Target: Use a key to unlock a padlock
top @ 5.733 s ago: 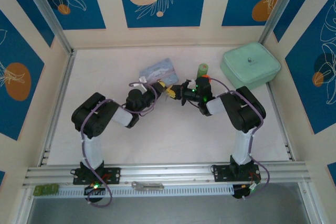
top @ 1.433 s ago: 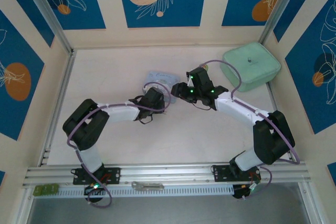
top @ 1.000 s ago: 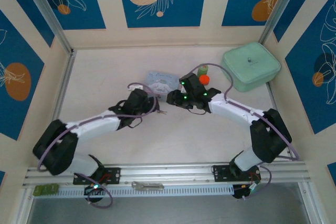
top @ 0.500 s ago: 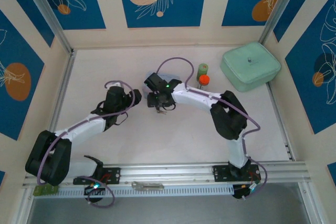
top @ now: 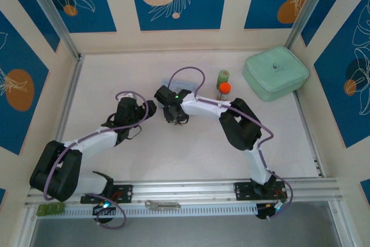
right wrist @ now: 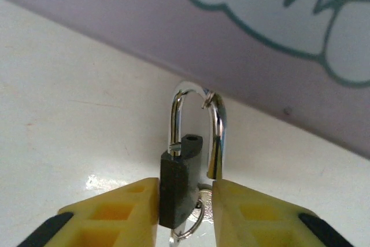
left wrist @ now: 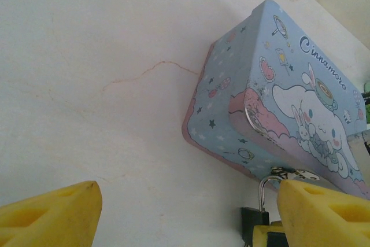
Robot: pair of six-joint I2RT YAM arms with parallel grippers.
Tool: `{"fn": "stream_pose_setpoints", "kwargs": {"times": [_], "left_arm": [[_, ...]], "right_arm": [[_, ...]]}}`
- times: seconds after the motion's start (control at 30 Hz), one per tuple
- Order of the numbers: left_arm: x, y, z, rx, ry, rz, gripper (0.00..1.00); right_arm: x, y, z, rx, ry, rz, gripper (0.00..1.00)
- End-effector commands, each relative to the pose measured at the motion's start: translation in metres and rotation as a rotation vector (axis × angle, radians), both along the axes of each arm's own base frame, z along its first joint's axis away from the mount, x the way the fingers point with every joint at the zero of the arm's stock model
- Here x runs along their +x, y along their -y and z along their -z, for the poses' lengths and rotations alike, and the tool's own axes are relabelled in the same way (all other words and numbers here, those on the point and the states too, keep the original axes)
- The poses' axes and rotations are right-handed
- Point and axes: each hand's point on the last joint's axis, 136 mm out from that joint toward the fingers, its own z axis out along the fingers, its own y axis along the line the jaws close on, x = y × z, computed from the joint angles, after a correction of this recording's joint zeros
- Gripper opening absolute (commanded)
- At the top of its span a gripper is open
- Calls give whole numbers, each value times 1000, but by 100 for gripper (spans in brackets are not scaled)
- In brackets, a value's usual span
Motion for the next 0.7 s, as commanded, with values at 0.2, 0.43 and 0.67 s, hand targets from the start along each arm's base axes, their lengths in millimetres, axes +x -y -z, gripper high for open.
{"fn": "stream_pose_setpoints", "kwargs": {"times": [0.2, 0.43, 0.67], "left_arm": [[2, -2, 3, -24, 0, -12, 79], [9, -2, -1, -13, 20, -9, 79], [47, 3, -18, -29, 77, 20, 79]], "right_arm": [[7, 0, 7, -21, 23, -80, 10], [13, -3, 3, -2, 73, -259, 0], [21, -2, -4, 92, 164, -477, 0]]}}
